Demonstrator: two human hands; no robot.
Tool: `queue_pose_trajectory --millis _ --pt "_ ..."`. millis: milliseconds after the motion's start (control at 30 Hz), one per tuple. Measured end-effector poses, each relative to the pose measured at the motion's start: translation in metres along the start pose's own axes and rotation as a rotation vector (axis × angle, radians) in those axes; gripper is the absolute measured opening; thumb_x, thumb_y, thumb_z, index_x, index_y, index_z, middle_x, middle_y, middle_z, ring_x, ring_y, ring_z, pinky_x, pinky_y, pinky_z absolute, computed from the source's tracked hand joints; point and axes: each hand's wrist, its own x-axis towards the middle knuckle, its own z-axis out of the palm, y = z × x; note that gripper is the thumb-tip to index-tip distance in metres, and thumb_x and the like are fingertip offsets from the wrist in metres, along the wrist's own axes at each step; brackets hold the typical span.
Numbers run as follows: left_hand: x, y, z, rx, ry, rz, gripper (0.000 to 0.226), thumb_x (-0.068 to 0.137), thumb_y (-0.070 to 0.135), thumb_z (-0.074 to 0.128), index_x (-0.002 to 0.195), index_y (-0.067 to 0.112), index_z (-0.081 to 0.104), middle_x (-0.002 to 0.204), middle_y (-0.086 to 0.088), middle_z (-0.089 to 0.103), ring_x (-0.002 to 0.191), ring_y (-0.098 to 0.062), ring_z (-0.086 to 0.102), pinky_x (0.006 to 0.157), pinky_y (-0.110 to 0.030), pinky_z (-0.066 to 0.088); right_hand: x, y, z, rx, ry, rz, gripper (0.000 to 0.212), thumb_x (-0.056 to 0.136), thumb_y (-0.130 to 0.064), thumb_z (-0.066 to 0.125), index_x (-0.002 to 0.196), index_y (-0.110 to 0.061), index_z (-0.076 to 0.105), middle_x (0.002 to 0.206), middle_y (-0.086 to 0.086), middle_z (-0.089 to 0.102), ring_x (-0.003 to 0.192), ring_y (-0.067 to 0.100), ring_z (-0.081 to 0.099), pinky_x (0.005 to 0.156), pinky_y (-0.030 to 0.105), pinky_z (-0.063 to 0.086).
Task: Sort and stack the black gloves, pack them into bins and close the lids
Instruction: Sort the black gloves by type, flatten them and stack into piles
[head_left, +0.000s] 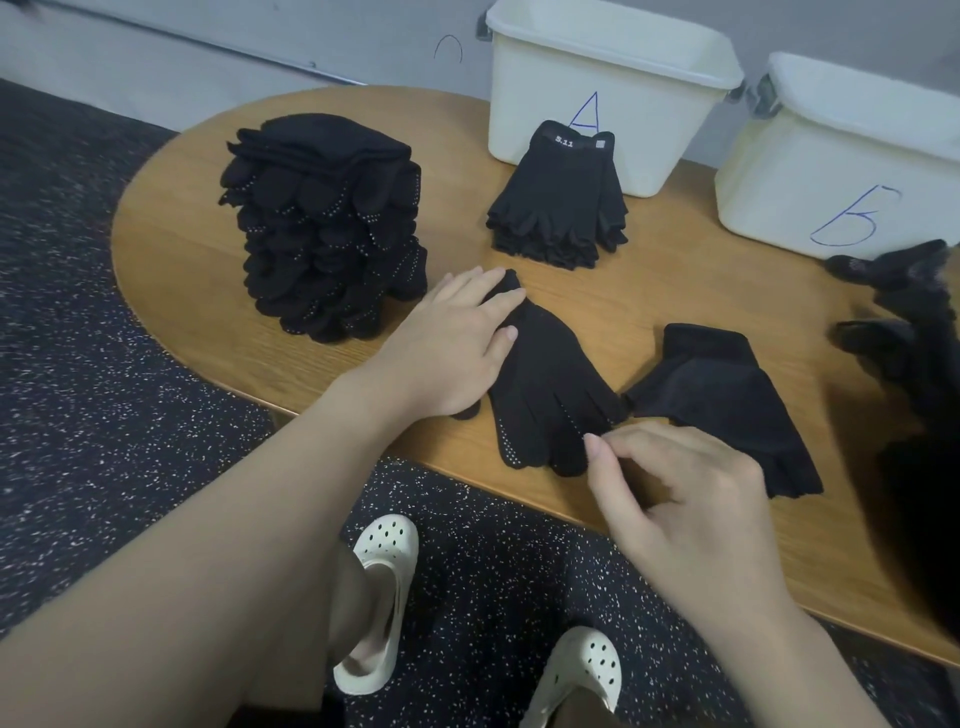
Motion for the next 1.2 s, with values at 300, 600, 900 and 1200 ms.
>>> queue_pose_trajectory --millis 300,600,900,1200 --pt "0.001 -0.002 0.002 0.017 0.020 0.018 0.050 0.111 0.030 0.036 0.159 0.017 0.036 0.168 -0.008 0.025 0.155 -0.026 0.019 0.127 -0.044 0.013 0.009 -0.006 0.020 -0.054 -0.237 -0.170 0.021 0.092 -0.030 0.074 0.108 -0.018 0.078 0.115 -0.008 0.070 0.109 0.009 0.059 0.101 0.036 0.045" --pt "0.001 -0.001 0.003 0.019 0.026 0.005 0.050 0.112 0.029 0.034 0.160 0.018 0.034 0.169 -0.007 0.024 0.156 -0.026 0.016 0.127 -0.042 0.011 0.010 -0.020 0.025 -0.024 -0.165 -0.196 0.005 0.093 -0.019 0.077 0.092 -0.014 0.078 0.105 -0.006 0.073 0.105 0.011 0.065 0.095 0.036 0.048" --pt "-0.010 0.001 -0.006 0.186 0.037 0.007 0.061 0.105 0.044 0.019 0.156 0.021 0.043 0.163 -0.008 0.037 0.146 -0.028 0.034 0.117 -0.043 0.025 0.018 -0.016 0.016 0.086 -0.192 -0.033 0.034 0.097 -0.040 0.062 0.070 -0.019 0.065 0.082 -0.012 0.061 0.083 0.009 0.058 0.081 0.034 0.049" --pt "-0.015 -0.006 -0.001 0.104 -0.035 0.001 0.057 0.112 0.031 0.026 0.164 0.011 0.014 0.173 -0.006 0.007 0.160 -0.019 0.003 0.130 -0.037 0.007 0.055 -0.025 0.053 -0.167 -0.506 0.131 0.063 0.110 -0.044 0.022 0.165 -0.014 0.010 0.173 0.002 0.002 0.158 0.012 -0.003 0.127 0.027 -0.005"
